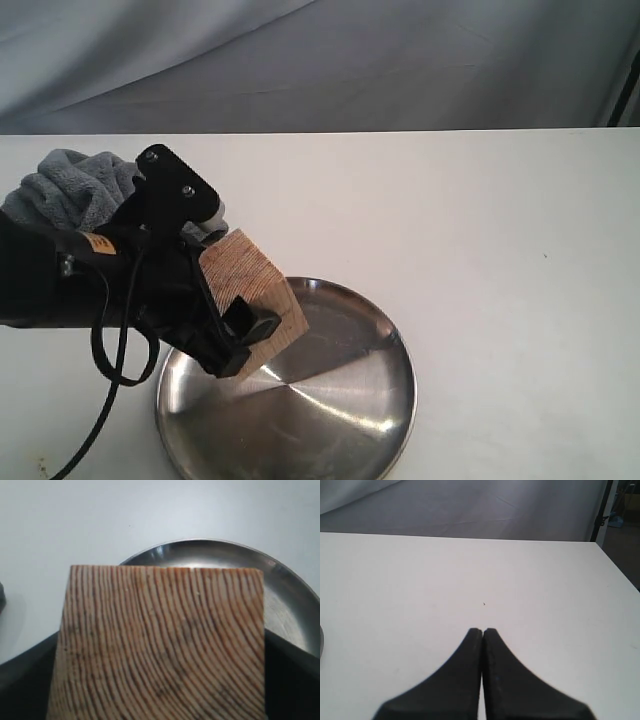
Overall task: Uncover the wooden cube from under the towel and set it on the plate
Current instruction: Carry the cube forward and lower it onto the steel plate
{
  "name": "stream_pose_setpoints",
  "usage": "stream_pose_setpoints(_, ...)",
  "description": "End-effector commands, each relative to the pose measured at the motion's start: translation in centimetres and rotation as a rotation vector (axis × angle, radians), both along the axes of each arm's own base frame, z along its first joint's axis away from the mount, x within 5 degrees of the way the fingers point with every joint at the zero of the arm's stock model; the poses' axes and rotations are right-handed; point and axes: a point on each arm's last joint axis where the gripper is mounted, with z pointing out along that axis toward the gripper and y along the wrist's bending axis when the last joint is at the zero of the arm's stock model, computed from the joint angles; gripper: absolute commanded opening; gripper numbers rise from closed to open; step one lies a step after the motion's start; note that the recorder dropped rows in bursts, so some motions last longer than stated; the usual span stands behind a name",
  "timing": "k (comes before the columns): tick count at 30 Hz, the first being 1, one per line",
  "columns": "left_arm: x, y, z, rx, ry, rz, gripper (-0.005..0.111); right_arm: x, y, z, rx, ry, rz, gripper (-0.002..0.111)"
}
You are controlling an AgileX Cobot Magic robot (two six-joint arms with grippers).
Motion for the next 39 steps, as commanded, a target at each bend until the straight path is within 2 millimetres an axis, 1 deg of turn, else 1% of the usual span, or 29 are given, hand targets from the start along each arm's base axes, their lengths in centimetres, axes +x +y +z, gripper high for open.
stream_pose_setpoints(1, -0.1, 0.1, 0.2, -0.023, -0.029, 0.03, 0.0, 0.0, 0.0, 0.0, 0.004, -0.009, 0.001, 0.0)
stream_pose_setpoints(3, -0.3, -0.1, 0.2, -0.023, -0.03, 0.018, 0.0, 0.0, 0.0, 0.0, 0.004, -0.009, 0.001, 0.0)
stream_pose_setpoints(6, -1.0, -1.0, 0.1, -0.022, -0.028, -0.022, 0.0, 0.0, 0.0, 0.0, 0.004, -0.009, 0.001, 0.0)
stream_pose_setpoints(9, -1.7, -2.2, -0.4, -0.011, -0.02, -0.07, 0.0, 0.0, 0.0, 0.0, 0.004, -0.009, 0.001, 0.0)
stream_pose_setpoints(11, -1.9, -2.8, -1.0, -0.002, -0.026, -0.084, 0.0, 0.0, 0.0, 0.0, 0.004, -0.009, 0.001, 0.0)
stream_pose_setpoints(15, -1.2, -3.4, -2.5, 0.027, -0.037, -0.063, 0.0, 0.0, 0.0, 0.0, 0.004, -0.009, 0.001, 0.0)
stream_pose_setpoints(20, -0.7, -3.7, -5.0, 0.083, 0.008, -0.055, 0.0, 0.0, 0.0, 0.0, 0.004, -0.009, 0.001, 0.0)
stream_pose_setpoints(24, -0.3, -3.9, -6.1, 0.103, 0.015, -0.042, 0.0, 0.0, 0.0, 0.0, 0.004, -0.009, 0.001, 0.0)
stream_pose_setpoints(39, -0.1, -3.9, -6.2, 0.102, 0.007, -0.032, 0.0, 0.0, 0.0, 0.0, 0.004, -0.009, 0.001, 0.0)
